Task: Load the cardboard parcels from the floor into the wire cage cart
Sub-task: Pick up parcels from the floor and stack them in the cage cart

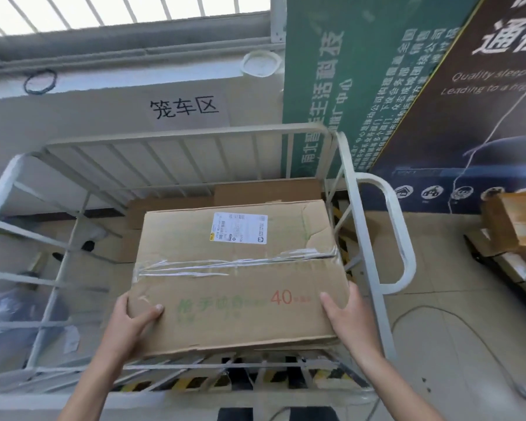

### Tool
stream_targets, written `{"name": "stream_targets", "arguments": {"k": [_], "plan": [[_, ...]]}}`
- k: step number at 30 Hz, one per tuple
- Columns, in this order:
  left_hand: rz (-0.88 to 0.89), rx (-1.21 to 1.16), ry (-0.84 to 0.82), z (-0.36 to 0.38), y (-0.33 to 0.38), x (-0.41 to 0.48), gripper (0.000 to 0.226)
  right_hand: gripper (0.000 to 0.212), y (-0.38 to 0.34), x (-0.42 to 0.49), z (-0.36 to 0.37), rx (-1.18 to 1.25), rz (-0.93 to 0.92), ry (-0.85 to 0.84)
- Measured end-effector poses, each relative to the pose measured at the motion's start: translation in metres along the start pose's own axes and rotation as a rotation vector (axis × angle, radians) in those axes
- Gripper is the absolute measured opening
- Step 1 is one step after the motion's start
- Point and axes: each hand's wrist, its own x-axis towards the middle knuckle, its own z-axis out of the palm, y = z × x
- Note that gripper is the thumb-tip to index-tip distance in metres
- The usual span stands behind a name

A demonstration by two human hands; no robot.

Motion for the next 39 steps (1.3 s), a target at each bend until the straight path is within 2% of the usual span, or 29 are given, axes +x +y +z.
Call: {"name": "stream_targets", "arguments": {"k": [3,6,14,21,24,29,34,37,39], "plan": [[-0.007,0.06,-0.081,0.022,-0.017,0.045,0.077,0.032,0.02,0.023,0.034,-0.012,0.059,0.048],[-0.034,0.128,-0.188,0.045,-0.055,0.09,0.06,0.032,0.053,0.043,0.064,-0.026,0.114,0.084],[-0.113,0.182,-0.333,0.115,-0.135,0.175,0.072,0.058,0.138,0.108,0.119,-0.131,0.235,0.054],[-0.19,0.226,-0.333,0.163,-0.207,0.169,0.08,0.066,0.195,0.142,0.135,-0.227,0.319,0.015],[-0.203,0.199,-0.299,0.168,-0.215,0.169,0.084,0.073,0.201,0.141,0.141,-0.239,0.317,0.036],[-0.172,0.204,-0.345,0.193,-0.205,0.157,0.083,0.077,0.2,0.137,0.126,-0.27,0.354,0.144],[-0.146,0.206,-0.303,0.212,-0.2,0.151,0.078,0.08,0.201,0.133,0.11,-0.375,0.294,0.071],[-0.166,0.175,-0.298,0.209,-0.198,0.149,0.077,0.071,0.198,0.125,0.114,-0.574,0.189,0.021],[-0.175,0.168,-0.29,0.21,-0.196,0.148,0.078,0.075,0.2,0.121,0.118,-0.707,0.158,-0.049]]}}
